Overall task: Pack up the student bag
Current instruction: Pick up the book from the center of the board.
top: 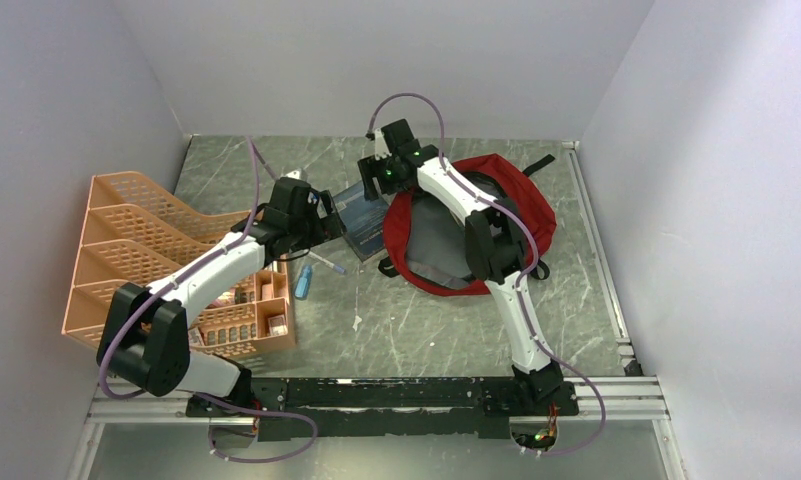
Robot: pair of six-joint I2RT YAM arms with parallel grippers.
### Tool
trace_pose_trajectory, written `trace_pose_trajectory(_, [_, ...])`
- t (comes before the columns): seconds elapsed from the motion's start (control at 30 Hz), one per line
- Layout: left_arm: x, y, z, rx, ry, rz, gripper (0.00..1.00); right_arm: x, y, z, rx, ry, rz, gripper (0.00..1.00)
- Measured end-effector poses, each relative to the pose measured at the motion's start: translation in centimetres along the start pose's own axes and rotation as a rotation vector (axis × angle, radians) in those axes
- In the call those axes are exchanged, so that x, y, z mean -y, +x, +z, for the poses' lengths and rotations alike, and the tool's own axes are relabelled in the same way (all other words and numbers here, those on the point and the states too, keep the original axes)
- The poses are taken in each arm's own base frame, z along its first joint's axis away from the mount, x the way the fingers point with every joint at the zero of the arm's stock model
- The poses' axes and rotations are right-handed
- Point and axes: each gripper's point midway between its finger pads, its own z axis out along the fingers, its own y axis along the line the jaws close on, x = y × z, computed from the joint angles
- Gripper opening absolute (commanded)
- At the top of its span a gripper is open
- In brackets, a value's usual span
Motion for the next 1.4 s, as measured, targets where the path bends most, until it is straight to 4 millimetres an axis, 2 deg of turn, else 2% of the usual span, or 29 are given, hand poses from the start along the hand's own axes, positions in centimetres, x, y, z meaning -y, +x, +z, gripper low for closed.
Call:
trace_pose_trajectory(0.37, [0.0, 0.4, 0.0, -0.015, 0.010, 0.007, 0.98, 1.1, 2.6, 2.6, -0.057, -0.051, 0.048, 0.65])
trace_pose_trajectory(0.57, [0.2, 0.5, 0.0, -0.022, 0.020, 0.010, 0.98, 0.7, 2.6, 2.5, -0.058, -0.079, 0.049, 0.56])
trace_pose_trajectory(0.87, [0.5, 0.7, 0.2, -0.037, 0.037, 0.016, 0.98, 0.0, 3.1, 2.8, -0.069, -0.137, 0.052, 0.51])
trace_pose_trajectory(1.03, [0.8, 0.6, 1.2, -0.054, 0.048, 0.013, 0.98, 0.5, 2.9, 2.8, -0.064, -0.134, 0.068, 0.31])
trace_pose_trajectory(1.17, [0.9, 0.8, 2.3, -0.069, 0.052, 0.008, 0.98, 1.8, 2.7, 2.7, -0.045, -0.138, 0.125, 0.09])
trace_pose_trajectory(1.3, [1.0, 0.9, 3.7, -0.088, 0.055, -0.004, 0.98, 2.4, 2.8, 2.5, -0.016, -0.196, 0.189, 0.00])
trace_pose_trajectory(1.4, [1.2, 1.1, 5.1, -0.108, 0.058, -0.022, 0.98, 2.5, 2.9, 2.5, 0.002, -0.238, 0.218, 0.00])
